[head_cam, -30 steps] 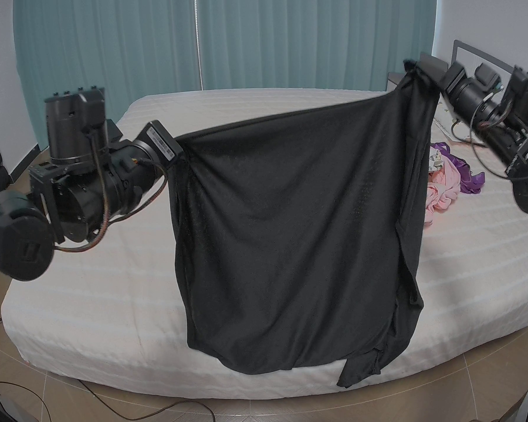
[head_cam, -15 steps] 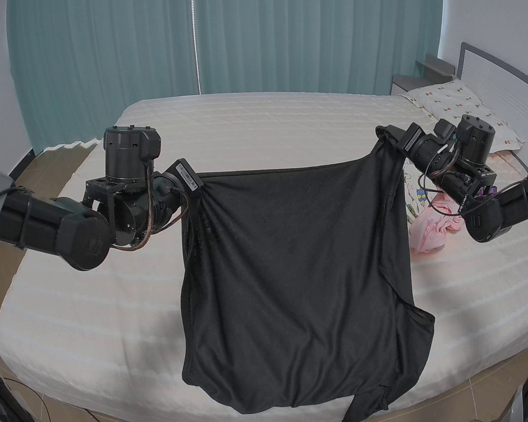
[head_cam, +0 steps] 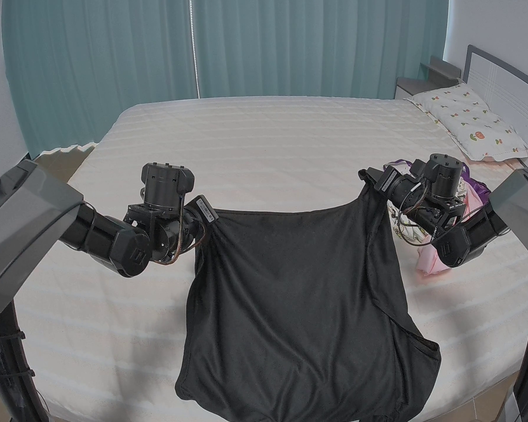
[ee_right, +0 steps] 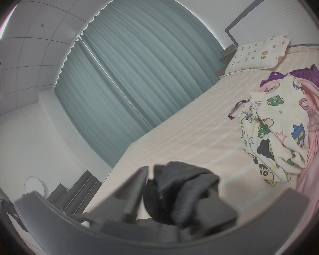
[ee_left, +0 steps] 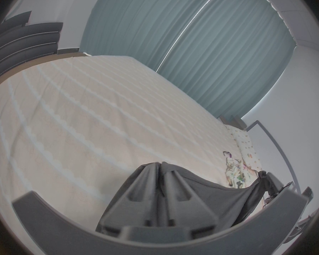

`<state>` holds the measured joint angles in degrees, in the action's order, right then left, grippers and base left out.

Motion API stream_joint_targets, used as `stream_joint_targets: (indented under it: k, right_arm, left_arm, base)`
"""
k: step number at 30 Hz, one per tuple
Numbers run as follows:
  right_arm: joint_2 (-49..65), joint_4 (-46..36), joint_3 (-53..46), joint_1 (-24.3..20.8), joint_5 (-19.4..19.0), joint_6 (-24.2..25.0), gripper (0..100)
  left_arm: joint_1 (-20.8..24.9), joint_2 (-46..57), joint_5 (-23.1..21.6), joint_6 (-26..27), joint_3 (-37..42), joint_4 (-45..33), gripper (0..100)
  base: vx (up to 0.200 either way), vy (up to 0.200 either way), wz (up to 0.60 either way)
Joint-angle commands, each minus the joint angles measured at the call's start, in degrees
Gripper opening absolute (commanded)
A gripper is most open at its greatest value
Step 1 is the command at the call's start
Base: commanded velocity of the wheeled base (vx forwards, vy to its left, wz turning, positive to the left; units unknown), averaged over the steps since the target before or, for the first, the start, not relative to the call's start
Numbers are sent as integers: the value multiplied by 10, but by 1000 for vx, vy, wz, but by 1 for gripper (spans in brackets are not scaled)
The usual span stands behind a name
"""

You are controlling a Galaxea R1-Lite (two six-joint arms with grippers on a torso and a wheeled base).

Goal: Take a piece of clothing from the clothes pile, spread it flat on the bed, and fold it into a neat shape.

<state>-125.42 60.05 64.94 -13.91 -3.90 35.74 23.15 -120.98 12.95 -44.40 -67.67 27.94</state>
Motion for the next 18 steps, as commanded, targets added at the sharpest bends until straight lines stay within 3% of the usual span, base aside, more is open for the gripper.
stream_joint_targets:
  k: [1,7,12,18]
  right_arm:
    - [-32,1,-1,0,4,2,100]
    - [-83,-27,17,23,80,-5,100]
    - [-105,-80,54,54,116,-6,100]
    - [-75,-117,-5,56,105,-12,100]
  left_arm:
    - [-9,-45,-2,0,-3,3,100]
    - [-39,-70,2,-1,-19,4,100]
    - [-77,-78,9,1,-33,3,100]
    - [-92,-70,6,-3,0,3,100]
  base:
    - [0,0,0]
    - [0,0,0]
    - [0,0,0]
    - [0,0,0]
